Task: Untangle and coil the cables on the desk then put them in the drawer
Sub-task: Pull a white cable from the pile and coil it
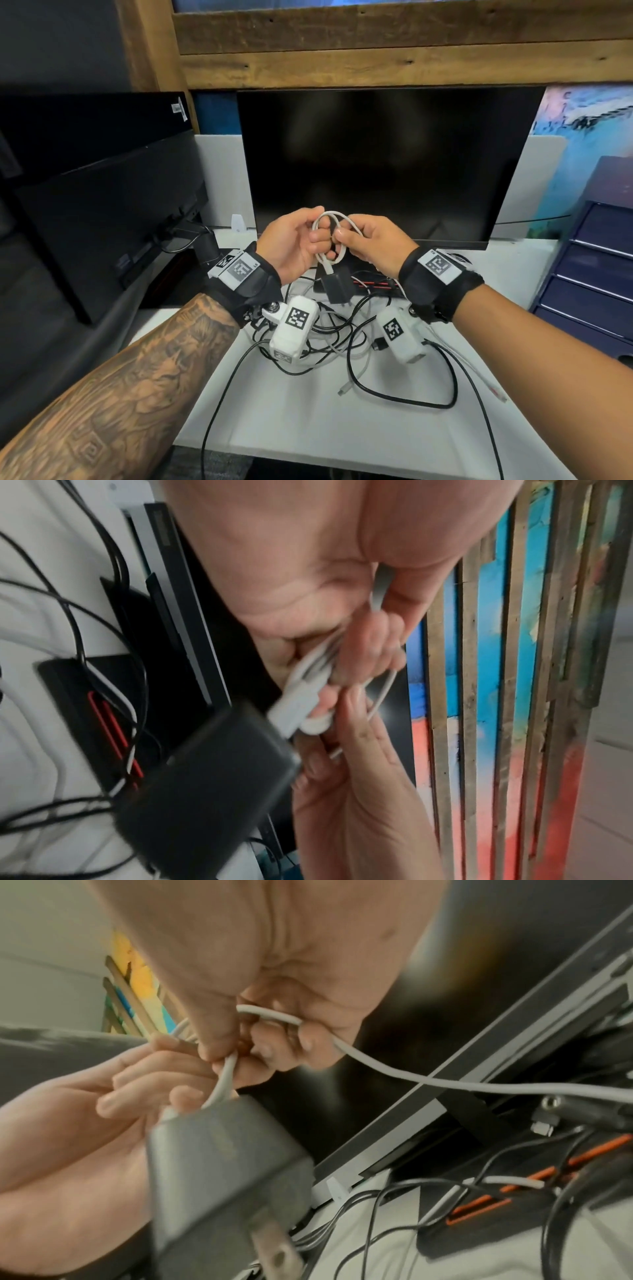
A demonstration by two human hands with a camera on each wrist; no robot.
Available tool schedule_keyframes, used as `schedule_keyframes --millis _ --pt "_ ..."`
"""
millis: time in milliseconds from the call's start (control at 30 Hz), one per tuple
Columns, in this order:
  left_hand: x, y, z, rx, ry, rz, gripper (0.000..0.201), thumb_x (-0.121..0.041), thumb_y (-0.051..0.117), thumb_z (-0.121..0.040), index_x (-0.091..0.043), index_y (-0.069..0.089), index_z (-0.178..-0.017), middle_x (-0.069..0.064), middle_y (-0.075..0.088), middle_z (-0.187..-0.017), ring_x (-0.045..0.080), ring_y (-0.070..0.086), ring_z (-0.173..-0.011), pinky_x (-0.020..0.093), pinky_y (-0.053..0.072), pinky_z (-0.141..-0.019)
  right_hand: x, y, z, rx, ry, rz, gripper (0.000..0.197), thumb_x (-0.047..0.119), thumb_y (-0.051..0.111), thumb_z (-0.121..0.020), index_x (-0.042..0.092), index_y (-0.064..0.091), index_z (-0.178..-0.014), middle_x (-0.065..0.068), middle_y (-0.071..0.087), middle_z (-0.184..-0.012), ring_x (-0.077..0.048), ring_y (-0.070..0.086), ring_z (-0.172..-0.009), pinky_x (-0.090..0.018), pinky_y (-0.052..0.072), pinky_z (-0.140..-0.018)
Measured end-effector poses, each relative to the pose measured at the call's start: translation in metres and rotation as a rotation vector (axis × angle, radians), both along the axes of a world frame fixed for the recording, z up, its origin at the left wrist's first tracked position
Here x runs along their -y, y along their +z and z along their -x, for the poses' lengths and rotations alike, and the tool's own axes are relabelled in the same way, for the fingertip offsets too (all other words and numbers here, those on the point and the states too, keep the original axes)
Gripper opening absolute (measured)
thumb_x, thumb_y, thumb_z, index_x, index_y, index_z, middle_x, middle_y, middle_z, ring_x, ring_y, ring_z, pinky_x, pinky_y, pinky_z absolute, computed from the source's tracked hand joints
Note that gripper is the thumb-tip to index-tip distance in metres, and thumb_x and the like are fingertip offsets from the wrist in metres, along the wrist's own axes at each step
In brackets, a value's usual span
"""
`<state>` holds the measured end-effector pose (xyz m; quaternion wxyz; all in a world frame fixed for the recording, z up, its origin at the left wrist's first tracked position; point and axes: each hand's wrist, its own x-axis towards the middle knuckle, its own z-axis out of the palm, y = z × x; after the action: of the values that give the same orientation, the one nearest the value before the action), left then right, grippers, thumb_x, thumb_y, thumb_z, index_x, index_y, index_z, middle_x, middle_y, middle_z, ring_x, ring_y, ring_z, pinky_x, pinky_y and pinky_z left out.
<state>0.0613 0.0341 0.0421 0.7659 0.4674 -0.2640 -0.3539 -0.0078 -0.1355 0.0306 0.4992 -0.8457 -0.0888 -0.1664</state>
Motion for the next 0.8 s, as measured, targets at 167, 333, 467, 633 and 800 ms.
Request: schedule_keyframes --millis 167,333,467,633,800 --pt "-0.005 0.006 0.002 0.157 -0.02 -0.111 0.034 -0.034 0.044 -0.103 -0.012 0.056 -0.08 -0.006 0.028 -0.053 0.011 0.026 -0.05 0.031 0.041 -0.066 0.004 0.005 0.005 -0.001 0.011 0.09 0.022 0.021 0.059 -0.101 0.008 0.068 -0.086 0.014 0.055 -0.06 0.0 0.044 -0.052 -0.012 0.035 -0.056" --pt "-0.004 0.008 0.001 0.284 0.085 -0.201 0.037 -0.028 0.044 -0.105 -0.013 0.052 -0.073 -0.006 0.023 -0.051 0.011 0.02 -0.046 0.03 0.032 -0.054 0.006 0.006 0.002 0.062 -0.01 0.043 0.015 0.03 0.069 -0.093 0.015 0.07 -0.093 -0.001 0.071 -0.082 -0.014 0.064 -0.076 -0.023 0.051 -0.075" --pt "-0.004 0.0 0.001 0.273 0.091 -0.208 0.041 -0.028 0.045 -0.104 -0.015 0.049 -0.065 -0.005 0.021 -0.051 0.013 0.019 -0.047 0.03 0.032 -0.054 0.013 0.011 -0.001 0.157 -0.138 0.02 0.012 0.022 0.066 -0.096 0.017 0.073 -0.087 0.0 0.069 -0.08 -0.007 0.061 -0.076 -0.028 0.05 -0.078" --pt "0.0 0.007 0.005 0.04 -0.008 0.039 0.028 -0.021 0.036 -0.095 -0.01 0.051 -0.075 -0.003 0.028 -0.055 0.013 0.028 -0.049 0.033 0.043 -0.064 0.003 0.0 -0.004 0.088 -0.103 -0.02 0.02 0.022 0.057 -0.102 0.021 0.077 -0.098 0.012 0.066 -0.072 -0.001 0.058 -0.063 -0.021 0.045 -0.064" --pt "0.008 0.017 0.009 -0.009 -0.049 0.189 0.021 -0.017 0.035 -0.105 -0.008 0.053 -0.097 -0.002 0.041 -0.071 0.011 0.044 -0.063 0.033 0.048 -0.078 0.0 -0.028 -0.004 -0.078 -0.065 -0.119 0.024 0.022 0.05 -0.105 0.019 0.072 -0.096 -0.002 0.057 -0.066 -0.021 0.05 -0.055 -0.034 0.045 -0.053"
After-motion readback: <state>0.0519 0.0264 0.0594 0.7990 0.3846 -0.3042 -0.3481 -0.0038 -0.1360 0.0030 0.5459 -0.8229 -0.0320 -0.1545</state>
